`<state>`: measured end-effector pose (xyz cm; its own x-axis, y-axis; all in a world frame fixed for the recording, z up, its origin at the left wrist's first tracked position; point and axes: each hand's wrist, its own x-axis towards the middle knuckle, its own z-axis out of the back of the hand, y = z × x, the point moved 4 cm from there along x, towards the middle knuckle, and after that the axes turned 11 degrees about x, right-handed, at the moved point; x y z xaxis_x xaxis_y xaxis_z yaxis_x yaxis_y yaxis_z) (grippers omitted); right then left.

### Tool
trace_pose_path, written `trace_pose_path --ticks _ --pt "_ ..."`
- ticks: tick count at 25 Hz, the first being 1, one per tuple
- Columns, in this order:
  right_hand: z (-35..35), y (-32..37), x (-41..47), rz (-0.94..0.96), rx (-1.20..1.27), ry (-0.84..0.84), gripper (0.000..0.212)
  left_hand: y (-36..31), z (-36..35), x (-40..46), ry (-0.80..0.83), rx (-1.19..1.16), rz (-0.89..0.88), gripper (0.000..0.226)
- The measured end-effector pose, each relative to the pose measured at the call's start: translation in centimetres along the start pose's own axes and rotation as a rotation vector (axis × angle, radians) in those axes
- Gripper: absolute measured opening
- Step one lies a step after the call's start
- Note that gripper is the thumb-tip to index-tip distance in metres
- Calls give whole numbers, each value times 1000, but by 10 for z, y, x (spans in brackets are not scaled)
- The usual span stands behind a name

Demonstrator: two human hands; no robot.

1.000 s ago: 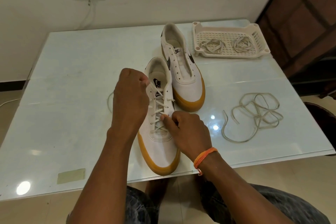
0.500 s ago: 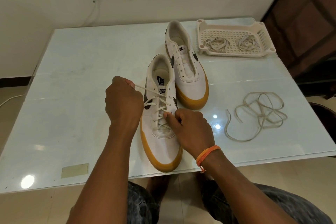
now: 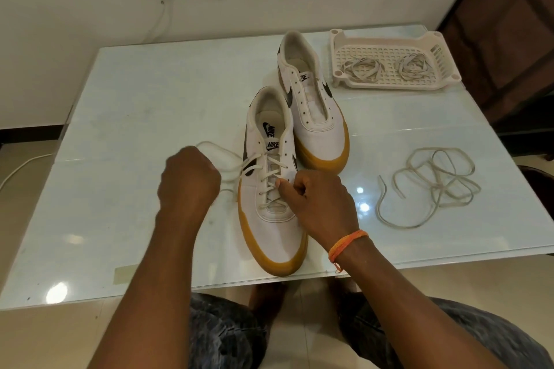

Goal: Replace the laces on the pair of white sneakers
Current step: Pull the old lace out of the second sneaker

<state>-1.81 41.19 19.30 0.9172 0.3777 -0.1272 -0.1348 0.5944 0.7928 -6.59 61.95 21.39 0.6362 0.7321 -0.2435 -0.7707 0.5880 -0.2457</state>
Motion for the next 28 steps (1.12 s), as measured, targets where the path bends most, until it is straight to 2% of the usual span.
trace_pose_path --ticks 1,3,6,10,12,14,18,20,21,23,24,25,26,28 --pt "2 1 1 36 -2 -32 36 -4 -7 -5 82 70 -18 15" --pt "6 10 4 194 -1 -143 21 -11 -13 -11 130 146 -52 17" --pt "2 28 9 427 -78 -244 19 -24 -8 -29 -11 127 -236 17" --pt "-16 40 21 371 -237 -254 2 -39 -12 -69 -28 -151 -304 21" --pt "-15 39 27 331 -170 -208 5 -37 -19 -80 -36 -203 -273 21" --pt "-9 38 30 318 -119 -173 7 -37 -27 -87 -17 -187 -252 25" --pt "-12 38 25 363 -269 -201 17 -45 -34 -97 10 86 -231 31" --pt "-6 34 27 274 -74 -194 11 -45 -31 -96 24 116 -219 29" --pt "0 28 29 195 91 -134 6 -45 -27 -93 35 121 -220 26" --pt "10 17 30 11 563 89 15 -45 -21 -86 67 140 -232 23" --pt "15 12 28 -104 804 165 18 -46 -20 -83 100 164 -247 21" --pt "18 8 28 -182 922 181 18 -48 -19 -83 134 185 -262 18" --pt "19 8 28 -193 920 157 16 -51 -18 -83 164 190 -278 15" --pt "21 13 29 -1 626 -5 12 -55 -16 -88 221 168 -300 18"
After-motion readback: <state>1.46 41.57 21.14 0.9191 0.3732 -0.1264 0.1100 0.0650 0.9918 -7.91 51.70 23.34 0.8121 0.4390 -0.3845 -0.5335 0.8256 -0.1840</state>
